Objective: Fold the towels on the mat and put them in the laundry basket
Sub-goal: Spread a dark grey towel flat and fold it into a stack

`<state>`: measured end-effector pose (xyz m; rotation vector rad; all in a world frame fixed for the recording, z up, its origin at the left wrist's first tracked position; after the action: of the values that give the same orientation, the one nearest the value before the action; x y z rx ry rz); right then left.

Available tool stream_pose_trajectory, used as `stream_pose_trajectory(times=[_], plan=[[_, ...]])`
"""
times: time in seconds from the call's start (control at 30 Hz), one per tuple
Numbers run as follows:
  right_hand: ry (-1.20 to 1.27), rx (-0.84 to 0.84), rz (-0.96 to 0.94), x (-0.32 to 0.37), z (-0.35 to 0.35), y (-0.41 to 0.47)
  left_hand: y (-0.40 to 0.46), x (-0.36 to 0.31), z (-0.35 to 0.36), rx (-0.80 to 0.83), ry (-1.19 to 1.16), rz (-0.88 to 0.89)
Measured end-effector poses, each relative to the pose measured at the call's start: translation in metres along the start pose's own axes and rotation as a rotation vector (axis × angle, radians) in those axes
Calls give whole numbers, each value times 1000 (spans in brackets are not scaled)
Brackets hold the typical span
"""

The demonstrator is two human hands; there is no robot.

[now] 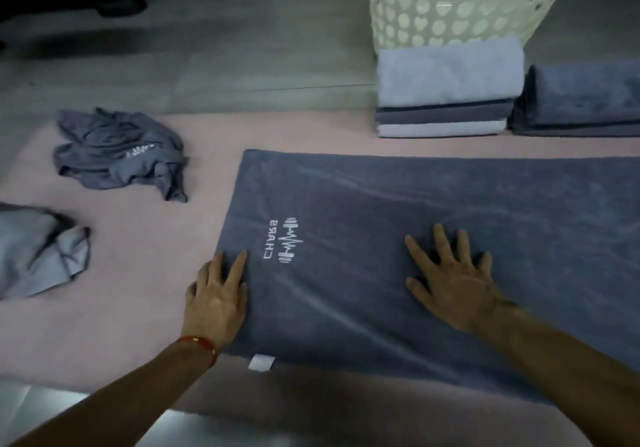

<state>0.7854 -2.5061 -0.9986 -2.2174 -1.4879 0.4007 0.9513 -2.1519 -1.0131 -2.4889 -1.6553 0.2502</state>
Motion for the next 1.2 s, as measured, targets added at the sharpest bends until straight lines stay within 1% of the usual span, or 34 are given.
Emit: stream_pose_trajectory(times=[0.07, 0.13, 0.17, 0.27, 0.3, 0.33, 0.37, 0.4, 0.43, 0.5, 0.53, 0.57, 0.6, 0.63, 0.67, 0.7, 0.73, 0.8, 0.83, 0.87, 0.93, 1.0, 1.1, 1.2], plan=[[-4, 16, -111, 29, 3, -4, -25, 17, 1, -51, -54, -53], [-39, 4, -225, 52, 2, -5, -42, 21, -1, -86, -155, -96], [-56, 7, -270, 62, 2, -6, -46, 20, -7, -68, -233, -158], [-20, -2, -377, 90, -2, -14, -38, 20, -23, -1, -526, -457], [-3, -69, -435, 99, -6, -18, -35, 18, -30, 18, -617, -518], [29, -197, -507, 108, -11, -23, -34, 17, -36, 30, -705, -537], [106, -314, -570, 116, -14, -29, -34, 12, -44, 41, -790, -538], [238, -386, -612, 124, -16, -34, -35, 4, -52, 45, -888, -512], [410, -325, -616, 133, -19, -41, -39, -8, -61, 61, -980, -461], [822, -62, -550, 152, -22, -52, -50, -39, -80, 107, -1132, -351], [1017, 26, -499, 161, -25, -55, -52, -54, -87, 129, -1190, -319], [1168, 56, -435, 167, -26, -54, -51, -66, -93, 160, -1238, -311], [1257, 38, -361, 167, -27, -52, -45, -73, -95, 194, -1269, -309], [1280, -17, -280, 163, -29, -48, -37, -79, -96, 226, -1261, -284], [1265, -76, -204, 156, -30, -45, -25, -81, -95, 218, -1185, -233], [1231, -129, -150, 146, -30, -43, -11, -82, -94, 167, -1031, -141], [1196, -170, -127, 134, -29, -41, 6, -84, -93, 96, -847, -29], [1113, -216, -142, 113, -27, -39, 44, -95, -89, 2, -508, 209], [1076, -216, -152, 104, -25, -40, 67, -101, -84, -16, -394, 303], [1041, -216, -151, 95, -21, -41, 91, -107, -79, -26, -301, 357], [965, -228, -147, 78, -13, -44, 138, -114, -74, -40, -153, 349], [918, -234, -119, 63, -2, -47, 182, -113, -71, -33, -66, 311], [878, -224, -47, 44, 11, -52, 225, -117, -73, -14, -39, 341], [838, -198, -46, 37, 19, -53, 246, -135, -78, -28, -16, 356]])
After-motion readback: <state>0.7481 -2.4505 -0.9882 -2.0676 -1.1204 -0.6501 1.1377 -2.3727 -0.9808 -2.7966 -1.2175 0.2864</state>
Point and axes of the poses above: each hand's wrist, its own y-axis towards the middle knuckle, its own z-axis out of the palm, x = y × z, the point moved 2 cm from there along y, towards the middle knuckle, and after that the axes turned 1 degree about -x, right-handed, at the moved point
